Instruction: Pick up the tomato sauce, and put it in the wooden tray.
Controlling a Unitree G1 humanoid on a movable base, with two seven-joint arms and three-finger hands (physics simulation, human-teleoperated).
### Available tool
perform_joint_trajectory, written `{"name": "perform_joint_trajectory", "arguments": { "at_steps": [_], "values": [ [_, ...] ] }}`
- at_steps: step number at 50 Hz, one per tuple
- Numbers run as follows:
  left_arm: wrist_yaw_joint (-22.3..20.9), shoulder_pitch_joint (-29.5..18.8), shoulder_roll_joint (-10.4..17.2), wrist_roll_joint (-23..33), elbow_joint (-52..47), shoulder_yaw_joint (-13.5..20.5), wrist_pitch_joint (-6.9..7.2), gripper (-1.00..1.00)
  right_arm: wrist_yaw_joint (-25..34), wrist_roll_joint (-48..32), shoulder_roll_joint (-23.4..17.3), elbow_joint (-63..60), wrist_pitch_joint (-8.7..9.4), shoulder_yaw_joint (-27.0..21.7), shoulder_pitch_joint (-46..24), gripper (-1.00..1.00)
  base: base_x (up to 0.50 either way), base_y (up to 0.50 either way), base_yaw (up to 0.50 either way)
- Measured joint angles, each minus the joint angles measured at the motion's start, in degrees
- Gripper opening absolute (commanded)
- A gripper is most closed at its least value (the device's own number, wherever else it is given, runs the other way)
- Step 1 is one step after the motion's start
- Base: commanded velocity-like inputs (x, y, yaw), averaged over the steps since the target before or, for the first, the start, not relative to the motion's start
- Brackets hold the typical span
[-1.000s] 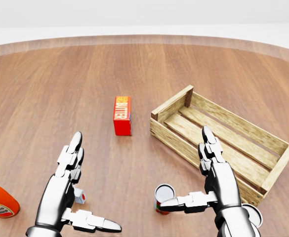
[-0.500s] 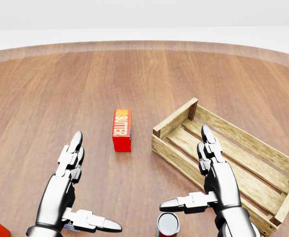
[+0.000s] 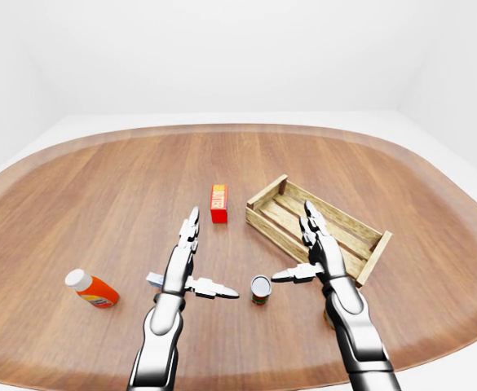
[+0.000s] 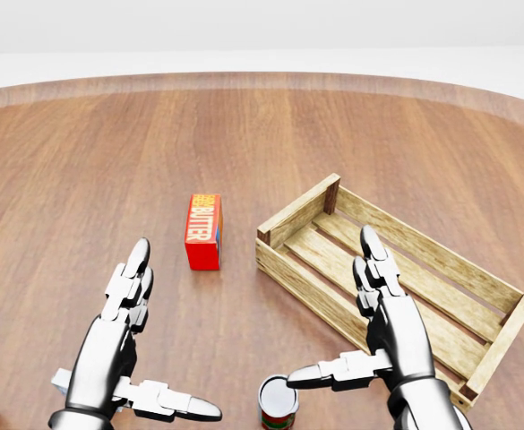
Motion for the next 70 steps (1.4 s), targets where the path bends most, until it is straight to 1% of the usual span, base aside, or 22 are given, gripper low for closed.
{"name": "perform_joint_trajectory", "arguments": {
  "at_steps": [6,9,11,26,28,37,43,47,58,67,70],
  "values": [
    [-0.01,-0.03,0.08,-0.02,0.1,0.05,0.0,1.0,-0.24,-0.04,0.1,0.38,0.03,-0.01,-0.24,1.0,0.0,0.0,0.0],
    [-0.04,0.7,0.11,-0.02,0.16,0.06,0.0,1.0,-0.32,-0.44,0.03,0.49,0.33,0.12,0.34,1.0,0.5,0.0,0.0],
    [-0.03,-0.11,0.11,-0.03,0.15,0.06,0.0,1.0,-0.34,-0.8,-0.01,0.5,0.51,0.22,-0.09,1.0,0.5,0.01,0.0],
    [-0.05,0.2,0.13,-0.12,-0.05,0.05,0.0,1.0,-0.05,-2.27,-0.03,0.28,1.53,0.48,-0.52,1.0,0.5,0.01,0.0],
    [-0.05,0.23,0.13,-0.13,-0.1,0.04,0.0,1.0,0.13,-2.0,0.01,0.18,1.39,0.4,-0.46,1.0,0.5,-0.01,0.0],
    [0.0,0.33,0.13,-0.09,-0.22,-0.02,0.0,1.0,0.72,-0.57,0.09,-0.83,0.15,0.12,0.29,1.0,0.0,0.0,0.0],
    [0.02,0.34,0.13,-0.06,-0.22,-0.05,0.0,1.0,1.26,-1.11,-0.1,-1.43,0.12,0.52,0.71,1.0,0.0,0.0,0.0],
    [0.04,0.33,0.13,-0.05,-0.2,-0.06,0.0,1.0,1.44,-3.32,-0.29,-2.02,0.46,1.34,1.1,1.0,0.0,0.0,0.0],
    [0.03,0.25,0.14,-0.08,-0.1,-0.03,0.0,1.0,0.88,-14.18,-0.52,-3.35,1.59,4.22,2.14,1.0,0.0,0.0,0.0],
    [0.0,0.15,0.14,-0.12,0.01,0.02,0.0,1.0,0.83,-22.89,-0.74,-4.37,4.16,5.97,2.64,1.0,0.0,0.0,0.0],
    [-0.01,0.12,0.15,-0.12,0.06,0.03,0.0,1.0,0.58,-25.9,-0.87,-4.22,4.5,6.5,2.73,1.0,0.0,0.0,0.0]
  ]
}}
